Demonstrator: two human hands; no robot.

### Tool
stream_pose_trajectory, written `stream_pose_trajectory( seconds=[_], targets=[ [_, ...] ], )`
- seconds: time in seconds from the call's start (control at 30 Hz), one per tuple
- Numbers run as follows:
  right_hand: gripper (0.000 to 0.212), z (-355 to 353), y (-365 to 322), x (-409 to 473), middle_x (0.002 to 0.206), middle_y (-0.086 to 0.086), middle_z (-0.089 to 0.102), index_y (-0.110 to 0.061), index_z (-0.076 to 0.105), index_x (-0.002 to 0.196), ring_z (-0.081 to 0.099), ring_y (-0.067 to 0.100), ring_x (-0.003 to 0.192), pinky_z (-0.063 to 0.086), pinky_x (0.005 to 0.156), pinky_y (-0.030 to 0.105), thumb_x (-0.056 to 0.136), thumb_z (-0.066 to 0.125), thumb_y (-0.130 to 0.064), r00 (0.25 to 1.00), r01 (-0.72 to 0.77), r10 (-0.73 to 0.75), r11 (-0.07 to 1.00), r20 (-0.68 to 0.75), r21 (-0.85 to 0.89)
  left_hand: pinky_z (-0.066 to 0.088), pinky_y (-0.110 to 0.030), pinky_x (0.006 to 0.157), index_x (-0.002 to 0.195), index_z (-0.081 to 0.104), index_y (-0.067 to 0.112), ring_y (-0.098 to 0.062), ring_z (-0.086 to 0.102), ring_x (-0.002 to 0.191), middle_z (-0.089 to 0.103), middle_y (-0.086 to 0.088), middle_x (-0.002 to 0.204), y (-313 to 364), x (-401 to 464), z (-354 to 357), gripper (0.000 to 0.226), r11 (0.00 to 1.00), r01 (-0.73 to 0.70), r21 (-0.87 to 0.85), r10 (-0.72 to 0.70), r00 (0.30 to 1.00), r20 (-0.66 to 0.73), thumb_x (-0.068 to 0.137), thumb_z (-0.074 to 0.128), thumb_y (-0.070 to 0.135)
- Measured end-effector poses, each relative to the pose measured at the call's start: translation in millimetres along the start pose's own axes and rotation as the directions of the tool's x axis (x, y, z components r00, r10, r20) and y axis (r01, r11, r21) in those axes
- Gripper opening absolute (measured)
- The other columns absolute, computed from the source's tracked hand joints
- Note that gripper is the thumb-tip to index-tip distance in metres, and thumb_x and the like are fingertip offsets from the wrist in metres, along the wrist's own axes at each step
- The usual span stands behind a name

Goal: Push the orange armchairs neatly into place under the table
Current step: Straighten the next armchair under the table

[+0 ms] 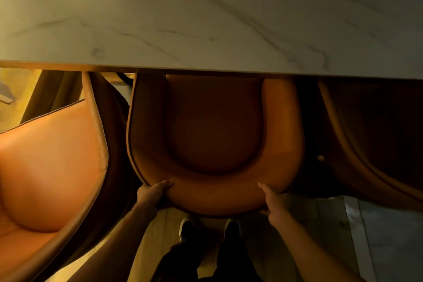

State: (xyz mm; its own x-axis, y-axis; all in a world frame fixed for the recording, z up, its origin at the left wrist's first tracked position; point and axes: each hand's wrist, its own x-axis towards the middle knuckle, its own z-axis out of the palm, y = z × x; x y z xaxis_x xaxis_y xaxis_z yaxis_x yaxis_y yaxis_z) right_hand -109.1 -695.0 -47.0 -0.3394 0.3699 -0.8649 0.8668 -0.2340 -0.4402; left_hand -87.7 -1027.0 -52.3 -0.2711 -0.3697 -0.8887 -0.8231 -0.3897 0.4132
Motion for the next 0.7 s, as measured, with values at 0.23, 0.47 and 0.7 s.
stream_pose_trajectory(
  seconds=[0.23,0.47,0.7],
  targets=[
    [0.045,0.6,-1.1,-4.6,0.092,-0.004,0.052,-0.027,0.045,0.114,0.053,0.018,0.079,0.051,0.064,0.04,0.081,0.075,-0.027,0.999,0.004,-0.002,1.0,0.042,-0.031,0.052,-0.032,0.036,0.102,0.046,0.015,-0.03,0.059,0.072,0.057,-0.008,0.092,1.9,0.0,1.0,0.05,1.0,0.025,0.015,-0.025,1.0,0.007,0.071,0.085,0.016],
    [0.048,1.2,-0.7,-7.4,0.091,-0.004,0.05,-0.024,0.043,0.123,0.051,0.017,0.077,0.051,0.075,0.044,0.084,0.071,-0.027,0.999,0.006,-0.003,0.999,0.052,-0.045,0.051,-0.031,0.036,0.104,0.045,0.014,-0.028,0.059,0.071,0.056,-0.008,0.09,2.2,0.7,0.4,0.053,0.998,0.042,0.037,-0.042,0.999,0.001,0.07,0.086,0.018],
    [0.057,1.8,-1.9,-8.4,0.094,-0.003,0.051,-0.02,0.042,0.133,0.052,0.019,0.08,0.051,0.074,0.044,0.085,0.071,-0.027,0.999,0.018,-0.015,0.998,0.048,-0.055,0.051,-0.031,0.036,0.107,0.043,0.014,-0.028,0.059,0.071,0.055,-0.008,0.09,0.9,1.4,0.7,0.054,0.998,0.034,0.062,-0.034,0.999,0.001,0.073,0.085,0.02]
  ],
)
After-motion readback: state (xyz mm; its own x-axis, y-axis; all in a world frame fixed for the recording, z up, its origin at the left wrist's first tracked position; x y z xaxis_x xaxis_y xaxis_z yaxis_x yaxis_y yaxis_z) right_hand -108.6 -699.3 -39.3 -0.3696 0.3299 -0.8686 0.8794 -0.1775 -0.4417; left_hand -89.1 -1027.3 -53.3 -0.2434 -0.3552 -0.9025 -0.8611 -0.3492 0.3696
